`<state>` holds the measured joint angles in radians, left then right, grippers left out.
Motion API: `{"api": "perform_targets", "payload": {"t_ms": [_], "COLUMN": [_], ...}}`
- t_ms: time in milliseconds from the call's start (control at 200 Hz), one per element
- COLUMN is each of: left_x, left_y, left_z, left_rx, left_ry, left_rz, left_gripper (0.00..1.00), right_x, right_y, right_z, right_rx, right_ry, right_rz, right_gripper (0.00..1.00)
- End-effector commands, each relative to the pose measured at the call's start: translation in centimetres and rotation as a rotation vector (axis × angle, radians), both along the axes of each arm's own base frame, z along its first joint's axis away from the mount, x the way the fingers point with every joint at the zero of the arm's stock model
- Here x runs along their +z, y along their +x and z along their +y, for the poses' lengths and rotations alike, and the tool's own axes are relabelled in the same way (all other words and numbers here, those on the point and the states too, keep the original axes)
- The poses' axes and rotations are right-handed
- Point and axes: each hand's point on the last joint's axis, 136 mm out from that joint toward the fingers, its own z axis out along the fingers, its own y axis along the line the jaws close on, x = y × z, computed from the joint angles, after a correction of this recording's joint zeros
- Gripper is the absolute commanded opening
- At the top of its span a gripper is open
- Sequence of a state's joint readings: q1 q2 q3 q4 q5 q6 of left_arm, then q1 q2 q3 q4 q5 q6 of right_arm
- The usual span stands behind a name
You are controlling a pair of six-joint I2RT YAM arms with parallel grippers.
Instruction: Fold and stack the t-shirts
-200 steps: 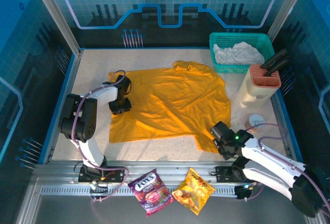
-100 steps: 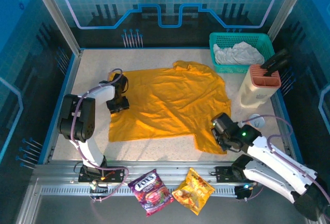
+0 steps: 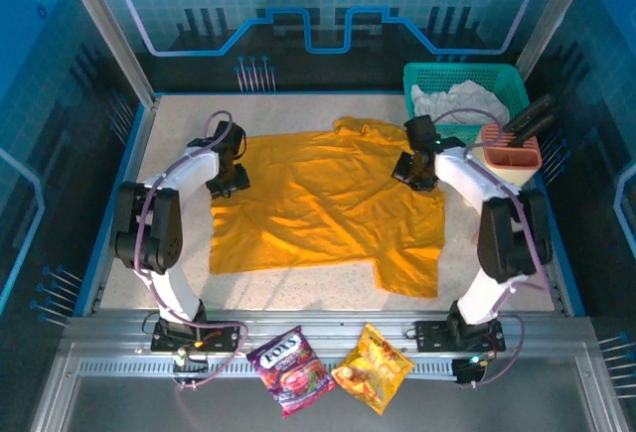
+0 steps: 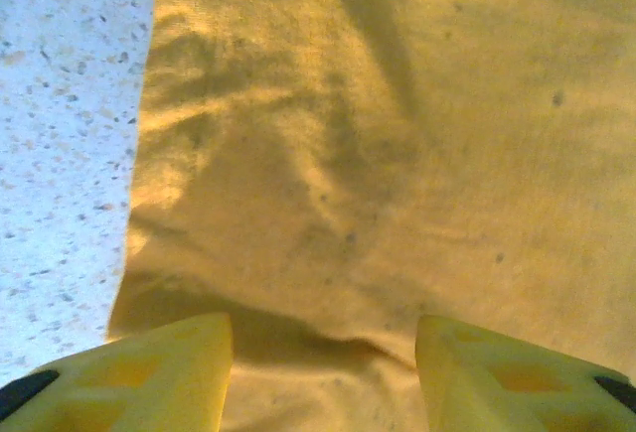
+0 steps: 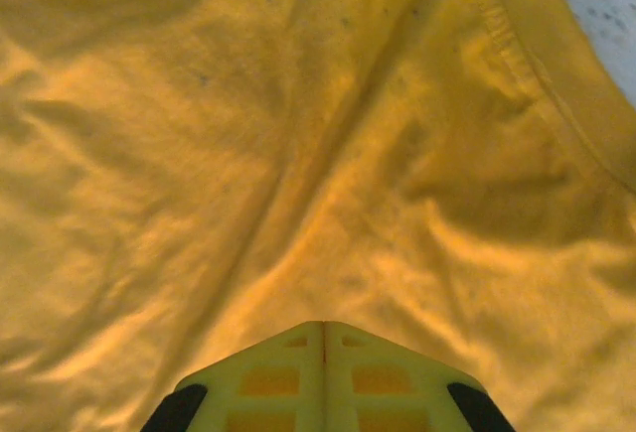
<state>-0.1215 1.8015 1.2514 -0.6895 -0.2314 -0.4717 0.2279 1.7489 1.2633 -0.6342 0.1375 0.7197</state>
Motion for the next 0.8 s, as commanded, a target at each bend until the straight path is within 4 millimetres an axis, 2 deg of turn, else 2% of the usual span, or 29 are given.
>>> {"api": "perform_targets", "payload": {"t_ms": [0,120,245,340,460,601,796], "left_x": [-1.3,-2.6,-3.7,-4.2,-4.9,-4.9,-5.0], "left_y": [0.5,1.6,2.5,2.8,2.7,2.9,3.1], "left_z": [-0.1,0.2,0.6,1.2,2.3,3.2,6.0], "left_rx": [0.01,0.013,0.009,-0.001,-0.005,-0.001,0.025], "left_ry": [0.002,0.026,0.058,0.095,0.133,0.131,0.166], "left_rz": [0.053,0.09,0.126,0.159,0.205,0.21,0.241], "left_gripper": [0.46,0.39,0.38,0.38,0.38,0.38,0.38], "right_x": [-1.5,-3.7,-5.9,-6.8,-6.9,-6.8,-7.5], "right_y": [0.5,-0.2,-2.7,-4.9,-7.9,-10.5,-11.4], "right_z": [-1.0,-1.2,-1.1,-0.8,-1.0,-0.2,3.1], "right_rx": [0.066,-0.012,-0.09,-0.123,-0.162,-0.155,-0.086], "right_ry": [-0.095,-0.104,-0.122,-0.163,-0.255,-0.286,-0.215], "right_rz": [0.047,0.094,0.164,0.195,0.226,0.239,0.236], "right_gripper": [0.0,0.0,0.0,0.0,0.0,0.0,0.0]}}
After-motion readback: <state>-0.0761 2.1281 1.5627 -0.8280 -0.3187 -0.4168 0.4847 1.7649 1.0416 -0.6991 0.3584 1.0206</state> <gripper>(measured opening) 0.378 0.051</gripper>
